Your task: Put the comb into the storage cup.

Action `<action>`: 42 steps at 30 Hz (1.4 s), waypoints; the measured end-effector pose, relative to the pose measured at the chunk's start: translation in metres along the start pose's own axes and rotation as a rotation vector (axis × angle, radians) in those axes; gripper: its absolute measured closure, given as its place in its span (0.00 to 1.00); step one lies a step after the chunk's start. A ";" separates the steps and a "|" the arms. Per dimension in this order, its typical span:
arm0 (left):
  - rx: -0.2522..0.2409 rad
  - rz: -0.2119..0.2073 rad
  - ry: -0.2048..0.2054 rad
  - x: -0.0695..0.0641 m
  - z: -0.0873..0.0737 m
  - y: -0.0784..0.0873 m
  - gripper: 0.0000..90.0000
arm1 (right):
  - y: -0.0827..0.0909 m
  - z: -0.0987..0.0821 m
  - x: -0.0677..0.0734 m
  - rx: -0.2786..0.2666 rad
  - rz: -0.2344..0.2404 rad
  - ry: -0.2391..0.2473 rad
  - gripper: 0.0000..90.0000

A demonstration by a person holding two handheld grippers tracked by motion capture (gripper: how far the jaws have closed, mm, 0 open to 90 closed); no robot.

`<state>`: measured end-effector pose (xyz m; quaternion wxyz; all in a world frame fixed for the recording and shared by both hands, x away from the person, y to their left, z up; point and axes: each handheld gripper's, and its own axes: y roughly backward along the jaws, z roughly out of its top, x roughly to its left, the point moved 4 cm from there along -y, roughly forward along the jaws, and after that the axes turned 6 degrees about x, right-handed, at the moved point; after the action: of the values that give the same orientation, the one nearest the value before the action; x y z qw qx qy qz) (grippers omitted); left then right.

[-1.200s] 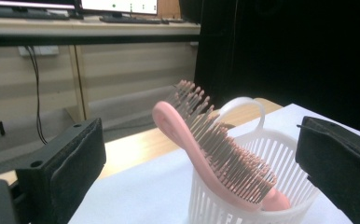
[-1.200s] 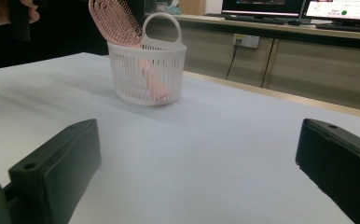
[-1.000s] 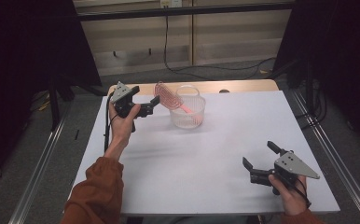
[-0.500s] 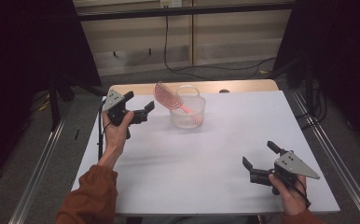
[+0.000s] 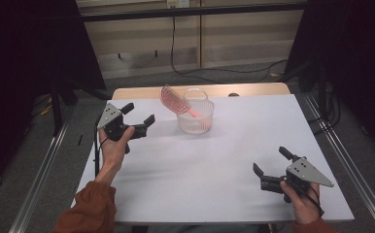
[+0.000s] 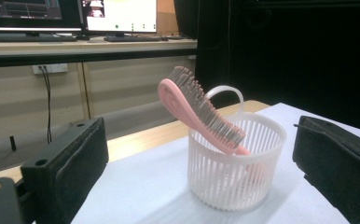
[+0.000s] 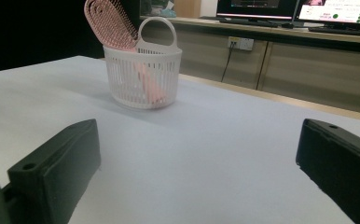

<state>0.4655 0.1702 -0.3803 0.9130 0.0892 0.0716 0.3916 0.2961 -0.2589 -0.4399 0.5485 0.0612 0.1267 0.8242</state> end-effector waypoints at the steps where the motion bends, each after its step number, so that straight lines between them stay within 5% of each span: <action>1: -0.003 0.004 0.000 0.000 -0.001 0.001 0.04 | 0.000 0.000 0.000 -0.001 -0.002 0.004 0.00; 14: -0.029 0.031 -0.001 -0.007 -0.009 0.018 0.03 | 0.000 0.000 0.000 0.000 -0.006 0.003 0.00; 23: -0.012 0.017 -0.032 -0.017 -0.013 0.026 0.04 | 0.000 0.000 0.000 0.000 -0.005 0.004 0.00; 33: -0.017 0.004 -0.012 -0.024 -0.020 0.035 0.04 | 0.000 0.000 0.000 0.001 -0.005 0.006 0.00; 37: -0.020 0.027 -0.063 -0.027 -0.023 0.040 0.04 | 0.000 0.000 0.000 0.001 -0.004 0.007 0.00; 42: 0.005 0.019 -0.036 -0.029 -0.031 0.043 0.05 | 0.000 0.000 0.001 0.002 0.003 0.011 0.00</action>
<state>0.4090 0.1820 -0.3993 0.9102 0.0992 0.0553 0.3984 0.2960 -0.2581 -0.4401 0.5466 0.0574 0.1302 0.8252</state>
